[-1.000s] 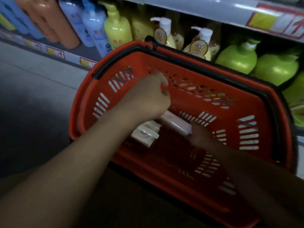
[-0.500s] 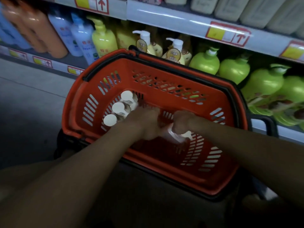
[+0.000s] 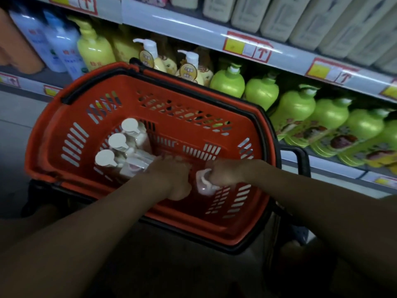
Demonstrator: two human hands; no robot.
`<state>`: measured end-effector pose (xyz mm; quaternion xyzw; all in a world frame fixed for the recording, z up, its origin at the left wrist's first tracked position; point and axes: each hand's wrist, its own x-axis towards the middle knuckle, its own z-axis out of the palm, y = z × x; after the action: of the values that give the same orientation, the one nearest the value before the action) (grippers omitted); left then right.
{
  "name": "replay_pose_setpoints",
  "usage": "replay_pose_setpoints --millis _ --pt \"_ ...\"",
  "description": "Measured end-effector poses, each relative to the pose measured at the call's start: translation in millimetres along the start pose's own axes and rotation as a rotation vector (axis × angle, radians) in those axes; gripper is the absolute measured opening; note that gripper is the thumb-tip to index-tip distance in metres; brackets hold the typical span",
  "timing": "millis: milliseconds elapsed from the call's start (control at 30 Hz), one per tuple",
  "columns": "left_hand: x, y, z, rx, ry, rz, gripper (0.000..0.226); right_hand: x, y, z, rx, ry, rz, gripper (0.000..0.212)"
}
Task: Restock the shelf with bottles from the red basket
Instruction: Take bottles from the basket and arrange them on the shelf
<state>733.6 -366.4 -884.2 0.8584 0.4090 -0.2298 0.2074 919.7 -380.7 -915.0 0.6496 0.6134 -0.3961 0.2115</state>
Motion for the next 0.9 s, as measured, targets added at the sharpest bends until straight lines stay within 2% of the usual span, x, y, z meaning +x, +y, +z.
replay_pose_setpoints --millis 67,133,200,267,400,600,667,767,833,900 --pt "3.0 -3.3 0.8 -0.006 -0.005 0.002 0.059 6.6 -9.5 -0.6 0.073 -0.059 -0.040 0.052" --pt "4.4 -7.6 1.1 0.019 0.000 -0.003 0.059 10.4 -15.8 5.7 -0.021 -0.071 -0.135 0.070" --pt "7.3 -9.9 0.9 0.027 -0.012 -0.006 0.059 12.5 -15.6 13.8 -0.170 -0.064 -0.223 0.077" --pt "9.8 -10.0 -0.2 -0.008 -0.018 -0.001 0.056 9.0 -12.9 20.3 -0.240 0.017 -0.292 0.070" --pt "14.5 -8.0 1.1 -0.130 0.029 0.034 0.048 1.2 -13.2 17.0 -0.399 0.369 -0.359 0.035" --pt "10.6 -2.6 0.8 -0.162 0.043 0.063 0.052 -11.6 -4.1 19.7 -0.203 0.403 -0.213 0.032" --pt "6.5 0.6 0.8 -0.147 0.066 0.085 0.060 -17.5 -8.9 15.8 -0.104 0.496 -0.200 0.027" --pt "0.4 8.6 1.5 -0.196 0.145 0.162 0.084 -45.4 -20.5 -19.0 0.049 0.699 -0.118 0.018" --pt "-7.6 21.5 -4.7 -0.456 0.227 0.226 0.096 -75.2 -24.0 -47.5 0.158 0.826 -0.068 0.016" --pt "-17.2 36.5 -19.5 -0.787 0.412 0.278 0.088 -111.9 -27.0 -70.5 0.294 0.951 -0.043 0.014"
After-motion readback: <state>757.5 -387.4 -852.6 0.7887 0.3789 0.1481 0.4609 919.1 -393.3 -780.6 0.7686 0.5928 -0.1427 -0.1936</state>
